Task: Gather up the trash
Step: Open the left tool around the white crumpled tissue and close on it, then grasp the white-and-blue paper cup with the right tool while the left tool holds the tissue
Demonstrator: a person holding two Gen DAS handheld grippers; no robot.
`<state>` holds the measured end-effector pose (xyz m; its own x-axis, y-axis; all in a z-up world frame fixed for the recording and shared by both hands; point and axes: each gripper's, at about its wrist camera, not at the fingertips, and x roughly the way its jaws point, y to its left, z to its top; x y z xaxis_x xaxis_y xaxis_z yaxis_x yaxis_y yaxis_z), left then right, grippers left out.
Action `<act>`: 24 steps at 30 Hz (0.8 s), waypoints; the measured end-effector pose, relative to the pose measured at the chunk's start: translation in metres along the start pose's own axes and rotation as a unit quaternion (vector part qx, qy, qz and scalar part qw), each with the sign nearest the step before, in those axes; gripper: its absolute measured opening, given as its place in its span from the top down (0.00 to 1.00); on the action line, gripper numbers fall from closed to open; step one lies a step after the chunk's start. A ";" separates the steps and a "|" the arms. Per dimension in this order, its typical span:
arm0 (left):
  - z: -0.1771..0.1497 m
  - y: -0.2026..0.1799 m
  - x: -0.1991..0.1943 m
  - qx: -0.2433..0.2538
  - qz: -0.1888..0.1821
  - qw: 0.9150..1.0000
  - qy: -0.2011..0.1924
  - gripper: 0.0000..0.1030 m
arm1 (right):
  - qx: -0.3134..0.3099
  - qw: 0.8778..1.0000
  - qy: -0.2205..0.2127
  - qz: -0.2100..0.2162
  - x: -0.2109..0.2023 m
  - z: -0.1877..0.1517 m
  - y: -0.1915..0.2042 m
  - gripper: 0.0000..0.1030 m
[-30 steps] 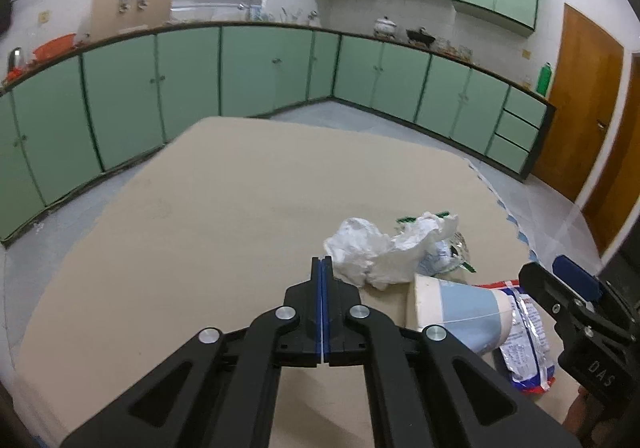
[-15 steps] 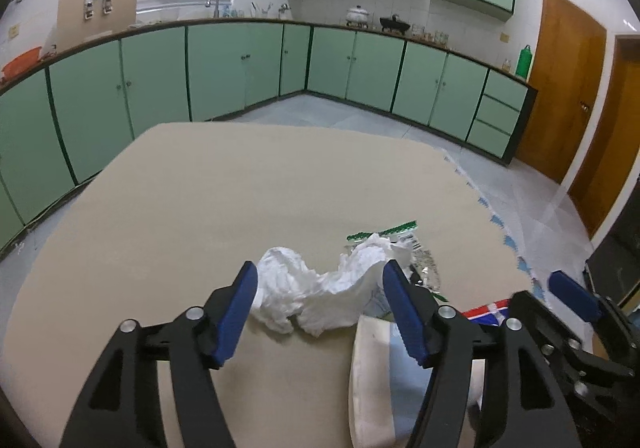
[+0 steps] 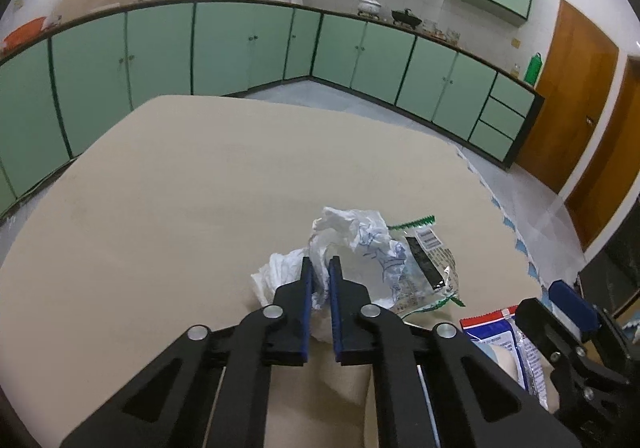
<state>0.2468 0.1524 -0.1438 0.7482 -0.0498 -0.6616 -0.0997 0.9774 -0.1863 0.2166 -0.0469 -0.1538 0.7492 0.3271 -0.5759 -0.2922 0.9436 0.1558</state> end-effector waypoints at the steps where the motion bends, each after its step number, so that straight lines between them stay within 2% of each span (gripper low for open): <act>1: -0.001 0.004 -0.006 -0.004 0.002 1.000 -0.004 0.93 | -0.003 1.000 0.000 0.000 -0.001 0.000 0.001 0.29; 8: -0.012 0.030 -0.035 -0.011 0.024 1.000 -0.009 0.93 | -0.013 1.000 0.002 0.012 -0.003 -0.003 0.020 0.29; 18: -0.022 0.048 -0.052 -0.002 0.047 0.999 -0.002 0.93 | -0.029 0.999 0.018 0.014 -0.002 -0.013 0.064 0.14; 24: -0.031 0.059 -0.060 0.002 0.052 0.999 0.000 0.93 | -0.031 0.999 0.042 0.008 0.009 -0.019 0.072 0.13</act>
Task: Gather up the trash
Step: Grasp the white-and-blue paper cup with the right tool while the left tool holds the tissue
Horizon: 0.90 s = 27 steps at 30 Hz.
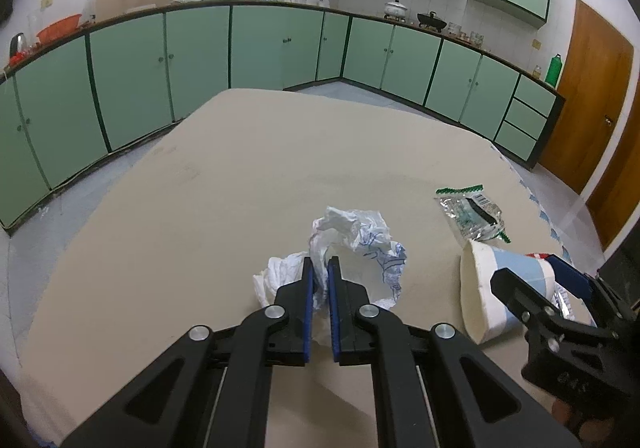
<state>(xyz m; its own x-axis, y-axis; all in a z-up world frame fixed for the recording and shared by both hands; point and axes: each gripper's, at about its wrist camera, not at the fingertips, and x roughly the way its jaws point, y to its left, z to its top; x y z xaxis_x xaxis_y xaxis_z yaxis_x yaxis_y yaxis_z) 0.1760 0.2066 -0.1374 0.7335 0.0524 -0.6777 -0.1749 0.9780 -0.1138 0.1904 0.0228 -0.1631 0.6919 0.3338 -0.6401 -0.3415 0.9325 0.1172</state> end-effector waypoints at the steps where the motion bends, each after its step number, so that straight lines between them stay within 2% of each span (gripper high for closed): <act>1: -0.001 0.001 -0.001 0.001 0.000 1.000 0.000 0.93 | 0.005 1.000 0.004 -0.001 0.002 -0.001 -0.001 0.13; 6: -0.003 0.005 0.000 -0.002 -0.003 1.000 0.005 0.93 | 0.025 0.999 0.026 0.008 0.010 -0.006 -0.012 0.15; 9: -0.004 0.005 0.001 -0.001 -0.005 1.000 0.007 0.93 | 0.038 0.998 0.039 0.029 0.012 -0.008 -0.017 0.28; 17: -0.006 -0.003 0.004 0.011 -0.002 1.000 0.015 0.93 | 0.052 0.995 0.060 0.053 0.012 -0.013 -0.020 0.29; 22: -0.007 -0.007 0.005 0.016 0.002 1.000 0.018 0.93 | 0.054 0.995 0.057 0.065 0.008 -0.013 -0.022 0.45; 27: -0.006 -0.009 0.004 0.018 0.000 1.000 0.019 0.93 | 0.042 0.995 0.032 0.080 -0.006 -0.007 -0.021 0.50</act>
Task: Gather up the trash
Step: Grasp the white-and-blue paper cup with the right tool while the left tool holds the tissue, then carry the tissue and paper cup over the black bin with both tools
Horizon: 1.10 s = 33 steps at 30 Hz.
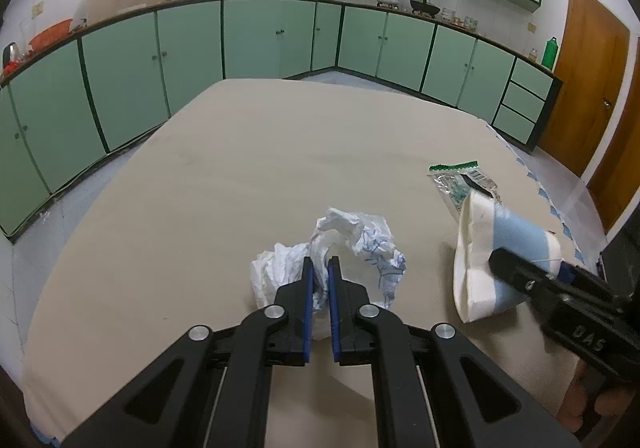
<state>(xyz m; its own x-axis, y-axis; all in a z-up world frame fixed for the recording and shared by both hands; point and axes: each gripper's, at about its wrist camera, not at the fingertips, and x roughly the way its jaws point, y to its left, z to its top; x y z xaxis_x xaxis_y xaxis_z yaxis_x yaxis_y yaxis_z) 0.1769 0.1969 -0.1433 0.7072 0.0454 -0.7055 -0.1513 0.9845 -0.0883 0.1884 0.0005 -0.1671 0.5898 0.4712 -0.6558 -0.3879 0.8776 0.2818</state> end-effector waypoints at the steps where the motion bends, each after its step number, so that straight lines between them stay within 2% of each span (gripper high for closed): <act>1: 0.001 -0.001 -0.001 -0.001 -0.002 1.000 0.000 0.93 | -0.003 1.000 -0.008 0.003 -0.005 0.003 0.002 0.51; 8: 0.006 -0.013 -0.015 0.010 -0.018 1.000 -0.018 0.93 | -0.009 0.999 -0.050 0.007 -0.036 0.019 0.000 0.52; 16: 0.012 -0.044 -0.031 0.033 -0.047 0.998 -0.039 0.93 | -0.007 0.996 -0.082 -0.026 -0.074 0.029 -0.021 0.52; 25: 0.017 -0.104 -0.045 0.066 -0.095 0.992 -0.057 0.93 | 0.014 0.992 -0.107 -0.070 -0.118 0.022 -0.063 0.52; 33: 0.020 -0.171 -0.048 0.099 -0.149 0.982 -0.066 0.93 | 0.043 0.983 -0.130 -0.122 -0.157 0.011 -0.115 0.52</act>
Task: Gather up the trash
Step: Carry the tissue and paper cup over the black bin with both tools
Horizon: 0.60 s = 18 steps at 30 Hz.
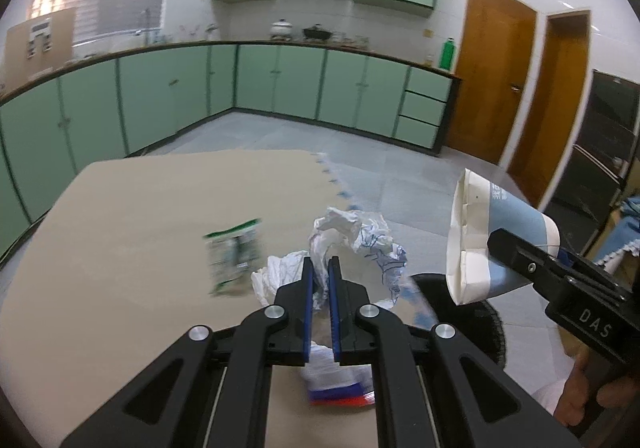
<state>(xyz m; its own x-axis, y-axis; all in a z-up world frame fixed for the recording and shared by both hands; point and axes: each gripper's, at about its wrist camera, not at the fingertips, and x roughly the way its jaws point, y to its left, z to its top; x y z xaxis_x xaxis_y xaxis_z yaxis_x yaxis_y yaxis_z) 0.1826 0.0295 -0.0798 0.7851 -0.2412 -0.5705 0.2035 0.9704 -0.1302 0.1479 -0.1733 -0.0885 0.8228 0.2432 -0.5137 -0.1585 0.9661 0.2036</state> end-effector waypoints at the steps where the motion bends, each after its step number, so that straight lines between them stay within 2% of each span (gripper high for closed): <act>1: 0.002 -0.010 0.004 0.005 -0.008 1.000 0.000 0.93 | 0.004 1.000 -0.003 -0.009 -0.003 0.000 -0.010 0.52; 11: 0.009 -0.091 0.035 0.035 -0.073 0.997 0.009 0.93 | 0.037 0.996 -0.012 -0.076 -0.022 -0.016 -0.088 0.52; 18: 0.005 -0.140 0.066 0.056 -0.102 0.993 0.023 0.93 | 0.054 0.992 -0.003 -0.118 -0.019 -0.035 -0.136 0.51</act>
<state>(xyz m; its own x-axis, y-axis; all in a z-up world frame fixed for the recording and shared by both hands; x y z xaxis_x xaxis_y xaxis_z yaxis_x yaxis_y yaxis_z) 0.2086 -0.1222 -0.0952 0.6944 -0.4284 -0.5782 0.4203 0.8936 -0.1574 0.1341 -0.3066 -0.1357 0.8336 0.0111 -0.5523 0.0971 0.9813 0.1664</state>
